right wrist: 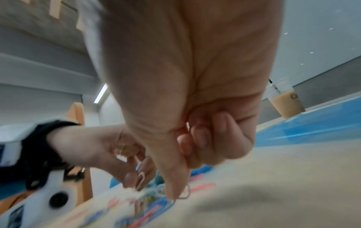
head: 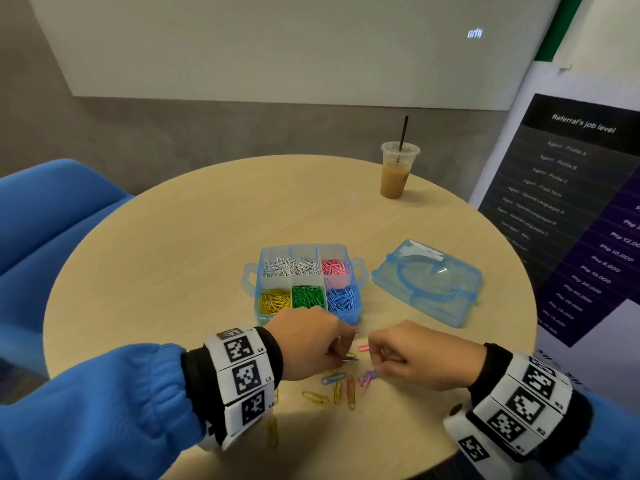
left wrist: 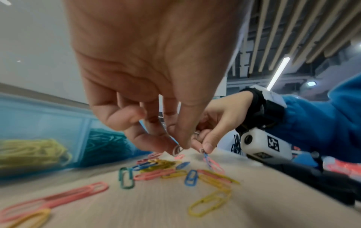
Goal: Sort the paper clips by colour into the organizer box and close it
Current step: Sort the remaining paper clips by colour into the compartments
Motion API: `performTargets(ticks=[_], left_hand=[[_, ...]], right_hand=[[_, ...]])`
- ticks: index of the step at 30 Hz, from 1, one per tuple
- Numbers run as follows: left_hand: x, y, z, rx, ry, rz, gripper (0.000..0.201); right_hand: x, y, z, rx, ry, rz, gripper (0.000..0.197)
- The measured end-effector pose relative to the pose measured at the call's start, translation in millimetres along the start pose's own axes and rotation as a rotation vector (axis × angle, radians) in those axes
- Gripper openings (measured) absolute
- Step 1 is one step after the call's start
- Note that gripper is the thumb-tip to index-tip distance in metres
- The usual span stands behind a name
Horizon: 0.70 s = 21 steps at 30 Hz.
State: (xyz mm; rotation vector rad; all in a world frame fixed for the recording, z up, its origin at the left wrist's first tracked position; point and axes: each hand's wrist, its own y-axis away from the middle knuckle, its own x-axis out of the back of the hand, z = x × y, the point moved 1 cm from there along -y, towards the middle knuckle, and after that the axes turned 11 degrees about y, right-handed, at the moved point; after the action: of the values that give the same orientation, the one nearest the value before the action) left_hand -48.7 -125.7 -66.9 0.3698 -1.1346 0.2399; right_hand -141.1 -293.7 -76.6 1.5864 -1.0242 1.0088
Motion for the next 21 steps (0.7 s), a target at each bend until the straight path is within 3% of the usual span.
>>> performTargets(ticks=[5, 8, 11, 17, 21], left_hand=[[12.3, 9.7, -11.8, 0.013, 0.221, -0.006, 0.004], [26.9, 12.5, -24.3, 0.017, 0.501, 0.023, 0.009], [39.3, 15.3, -38.9, 0.096, 0.712, 0.033, 0.006], [47.5, 19.7, -59.1, 0.178, 0.815, 0.096, 0.007], [60.1, 18.0, -70.2, 0.231, 0.813, 0.159, 0.009]], right_hand=[[19.9, -0.9, 2.3, 0.008, -0.095, 0.059, 0.010], [38.8, -5.9, 0.3, 0.013, -0.302, 0.075, 0.010], [51.2, -13.9, -5.4, -0.036, -0.608, -0.004, 0.014], [50.9, -32.8, -12.0, -0.099, -0.727, -0.038, 0.021], [54.1, -49.7, -17.2, -0.128, -1.095, 0.077, 0.016]])
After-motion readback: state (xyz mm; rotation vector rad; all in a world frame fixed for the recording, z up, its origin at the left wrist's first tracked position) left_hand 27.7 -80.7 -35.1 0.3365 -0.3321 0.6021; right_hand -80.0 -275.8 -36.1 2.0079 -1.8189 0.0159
